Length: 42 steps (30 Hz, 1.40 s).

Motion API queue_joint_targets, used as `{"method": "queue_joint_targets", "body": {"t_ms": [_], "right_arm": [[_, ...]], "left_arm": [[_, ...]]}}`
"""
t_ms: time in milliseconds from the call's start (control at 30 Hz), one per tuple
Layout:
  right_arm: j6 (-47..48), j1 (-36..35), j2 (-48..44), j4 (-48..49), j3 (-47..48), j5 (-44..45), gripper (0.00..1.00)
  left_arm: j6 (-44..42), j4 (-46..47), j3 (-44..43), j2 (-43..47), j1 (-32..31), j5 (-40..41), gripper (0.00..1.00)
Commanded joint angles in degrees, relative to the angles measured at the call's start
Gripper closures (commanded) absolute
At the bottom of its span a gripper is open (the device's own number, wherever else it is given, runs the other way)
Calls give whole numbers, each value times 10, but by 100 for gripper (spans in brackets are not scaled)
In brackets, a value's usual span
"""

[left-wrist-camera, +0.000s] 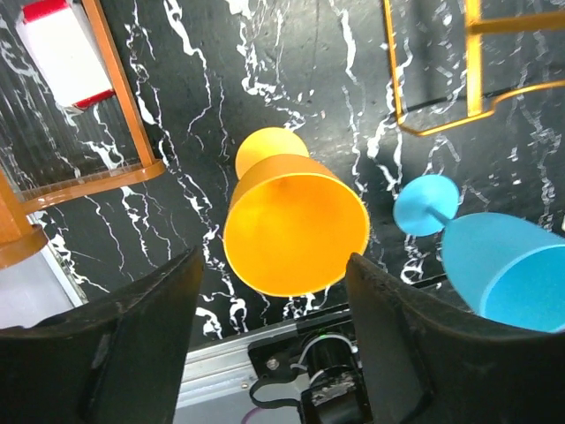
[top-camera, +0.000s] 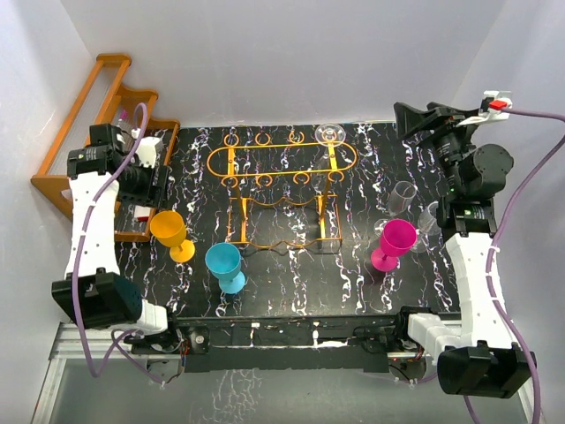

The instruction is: Place the wine glass upside down on the wine glass rack

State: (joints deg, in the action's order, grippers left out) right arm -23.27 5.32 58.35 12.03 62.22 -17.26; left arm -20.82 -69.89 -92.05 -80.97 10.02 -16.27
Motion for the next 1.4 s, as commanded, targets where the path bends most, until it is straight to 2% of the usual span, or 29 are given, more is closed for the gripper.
{"method": "queue_joint_targets", "body": {"t_ms": [0,200,367,400,467,500,533,567,600,700,867,967,1033,1167,1267,1367], "right_arm": [[-33,1,9,-20,29,-4,2],[-20,-14,-13,-15,19,-12,2],[-8,-30,-13,-3,12,-19,2],[-8,-32,-13,-3,12,-18,2],[-7,-34,-15,-3,10,-16,2],[-7,-35,-18,-3,9,-15,2],[-7,-35,-21,-4,9,-15,2],[-7,-36,-24,-5,9,-15,2],[-8,-37,-28,-8,11,-14,2],[-19,-41,-36,-20,18,-18,2],[-35,-49,-41,-46,45,-36,2],[-46,-63,-42,-52,59,-39,2],[-64,-66,-35,-55,74,-50,2],[-133,-67,-14,-23,93,-120,2],[-225,-67,-1,67,80,-186,2],[-363,-68,20,216,55,-242,3]], "left_arm": [[-5,36,42,-13,4,36,41],[0,97,109,-7,3,62,45],[6,113,135,-7,3,52,47],[8,115,139,-8,3,51,50],[7,122,150,-8,3,49,65],[9,126,154,-7,3,49,76],[9,128,156,-6,4,47,92],[9,125,154,-6,4,44,100],[10,120,147,-3,3,40,100],[6,89,91,17,0,37,100],[-35,69,-93,82,-4,77,100],[-61,99,-176,121,-3,53,100],[-64,189,-156,176,-3,7,100],[0,560,32,329,-3,-110,100],[118,850,186,398,-3,-198,100],[270,1189,333,415,-2,-229,100]]}}
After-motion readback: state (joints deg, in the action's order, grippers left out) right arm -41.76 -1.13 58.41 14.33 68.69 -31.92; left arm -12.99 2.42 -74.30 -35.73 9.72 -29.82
